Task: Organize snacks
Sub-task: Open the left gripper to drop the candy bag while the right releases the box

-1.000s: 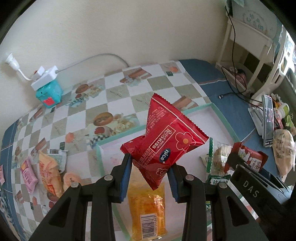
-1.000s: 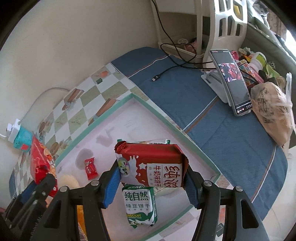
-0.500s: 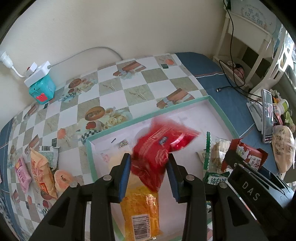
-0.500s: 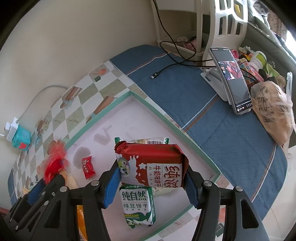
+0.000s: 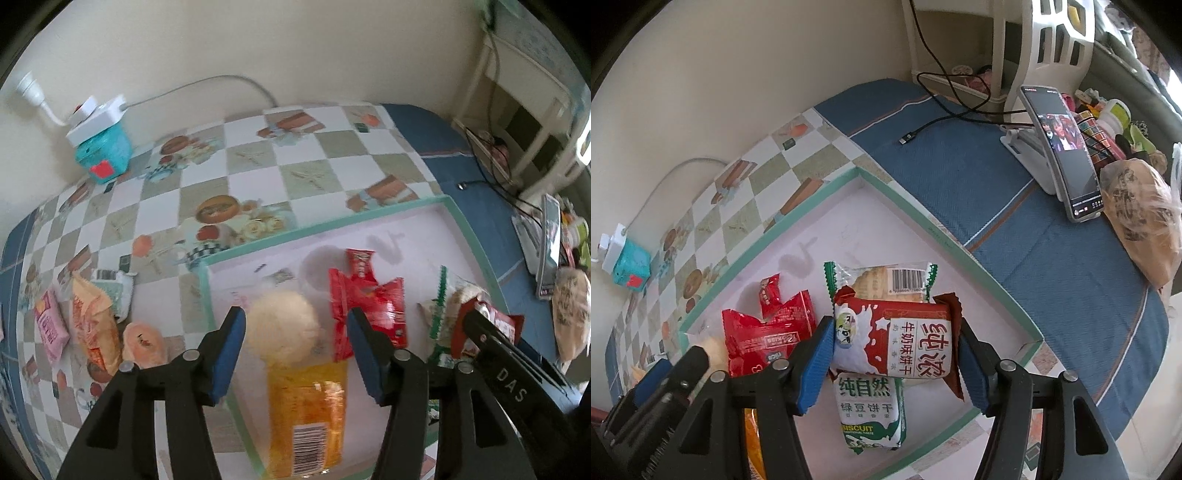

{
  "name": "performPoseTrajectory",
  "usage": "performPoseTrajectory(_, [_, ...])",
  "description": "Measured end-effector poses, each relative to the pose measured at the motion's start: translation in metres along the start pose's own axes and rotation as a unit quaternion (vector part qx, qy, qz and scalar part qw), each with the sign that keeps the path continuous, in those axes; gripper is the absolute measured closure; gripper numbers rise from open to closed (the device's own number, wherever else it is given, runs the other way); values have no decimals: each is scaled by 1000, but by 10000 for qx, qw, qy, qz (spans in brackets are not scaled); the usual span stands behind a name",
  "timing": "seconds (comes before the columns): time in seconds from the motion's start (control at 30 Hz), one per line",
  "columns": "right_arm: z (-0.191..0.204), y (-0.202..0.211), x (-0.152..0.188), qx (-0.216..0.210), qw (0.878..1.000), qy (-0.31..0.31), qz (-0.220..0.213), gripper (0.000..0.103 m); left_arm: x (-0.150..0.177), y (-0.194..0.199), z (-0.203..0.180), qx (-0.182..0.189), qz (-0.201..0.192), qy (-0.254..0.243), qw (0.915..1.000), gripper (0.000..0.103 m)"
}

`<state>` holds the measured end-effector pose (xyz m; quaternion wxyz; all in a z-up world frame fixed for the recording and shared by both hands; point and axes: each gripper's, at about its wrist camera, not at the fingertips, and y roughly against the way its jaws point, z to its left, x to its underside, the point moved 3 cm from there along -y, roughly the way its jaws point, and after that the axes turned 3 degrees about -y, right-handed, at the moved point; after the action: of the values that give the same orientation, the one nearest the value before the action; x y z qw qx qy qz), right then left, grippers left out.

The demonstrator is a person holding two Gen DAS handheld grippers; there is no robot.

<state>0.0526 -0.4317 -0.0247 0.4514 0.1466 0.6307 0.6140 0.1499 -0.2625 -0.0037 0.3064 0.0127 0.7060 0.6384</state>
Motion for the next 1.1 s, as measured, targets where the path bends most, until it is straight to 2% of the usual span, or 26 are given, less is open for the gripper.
performPoseTrajectory(0.1, [3, -1, 1, -13, 10000, 62, 29, 36, -1, 2, 11, 0, -12, 198, 9998, 43])
performPoseTrajectory(0.2, [6, -1, 2, 12, 9999, 127, 49, 36, -1, 5, 24, -53, -37, 382, 9993, 35])
performPoseTrajectory(0.3, [8, -2, 2, 13, 9999, 136, 83, 27, -2, 5, 32, -121, -39, 487, 9987, 33])
performPoseTrajectory(0.43, [11, -4, 5, 84, 9997, 222, 114, 27, -1, 3, 42, -236, -12, 609, 9979, 24])
performPoseTrajectory(0.53, [13, -5, 6, 130, 9994, 283, 140, 24, 0, 1, 47, -347, -7, 646, 9973, 21])
performPoseTrajectory(0.6, [14, -6, 7, 196, 9991, 333, 148, 15, 0, 0, 51, -426, -22, 698, 9966, 17])
performPoseTrajectory(0.63, [14, -6, 7, 211, 9991, 339, 139, 6, 0, 0, 52, -441, -32, 714, 9965, 14])
performPoseTrajectory(0.67, [14, -5, 7, 212, 9991, 339, 123, 3, 0, 0, 54, -460, -46, 742, 9962, 12])
performPoseTrajectory(0.8, [16, -3, 6, 219, 9990, 376, 63, 3, 1, 0, 61, -560, -84, 865, 9946, 9])
performPoseTrajectory(0.87, [17, -2, 6, 233, 9989, 408, 49, 0, 1, -1, 65, -601, -87, 940, 9937, 3])
performPoseTrajectory(1.1, [22, 0, 7, 250, 9986, 476, -10, 0, 4, -4, 76, -592, -47, 1158, 9915, 2])
